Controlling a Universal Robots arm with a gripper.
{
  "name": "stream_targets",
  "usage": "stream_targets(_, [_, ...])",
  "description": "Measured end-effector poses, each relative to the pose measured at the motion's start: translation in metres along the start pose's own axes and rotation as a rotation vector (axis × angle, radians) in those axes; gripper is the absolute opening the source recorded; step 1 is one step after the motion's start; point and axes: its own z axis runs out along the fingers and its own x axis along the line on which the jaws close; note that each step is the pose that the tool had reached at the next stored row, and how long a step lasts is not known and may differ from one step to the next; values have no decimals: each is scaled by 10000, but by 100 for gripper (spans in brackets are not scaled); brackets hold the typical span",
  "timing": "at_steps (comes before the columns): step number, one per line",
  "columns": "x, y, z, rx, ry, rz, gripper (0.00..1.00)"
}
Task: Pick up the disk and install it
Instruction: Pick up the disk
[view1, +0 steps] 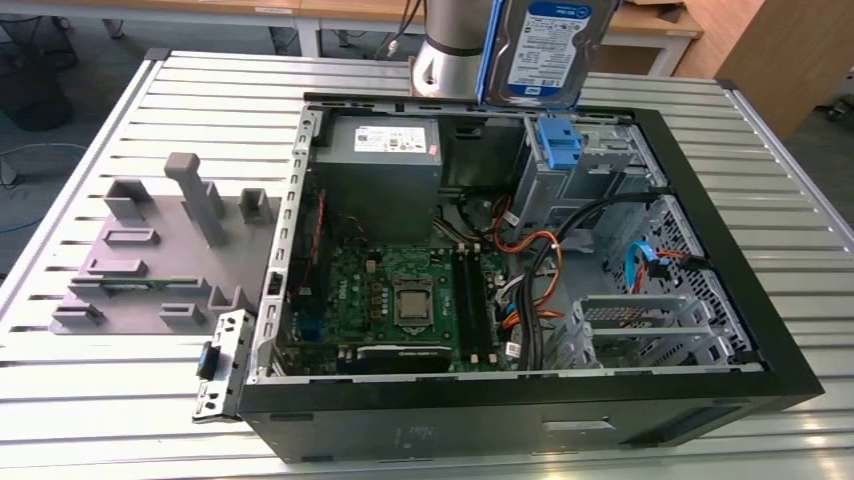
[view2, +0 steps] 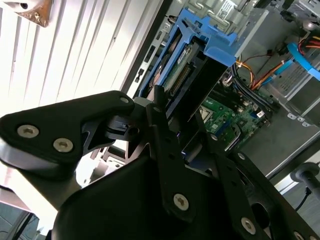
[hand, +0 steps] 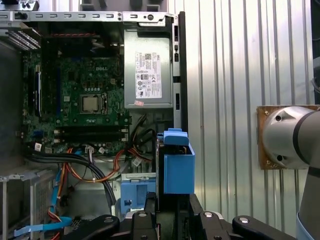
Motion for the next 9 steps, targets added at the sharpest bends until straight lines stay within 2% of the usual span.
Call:
stream_targets(4, [10, 123, 9, 12, -1, 0, 35])
stream_targets(9, [17, 230, 17, 16, -1, -1, 35])
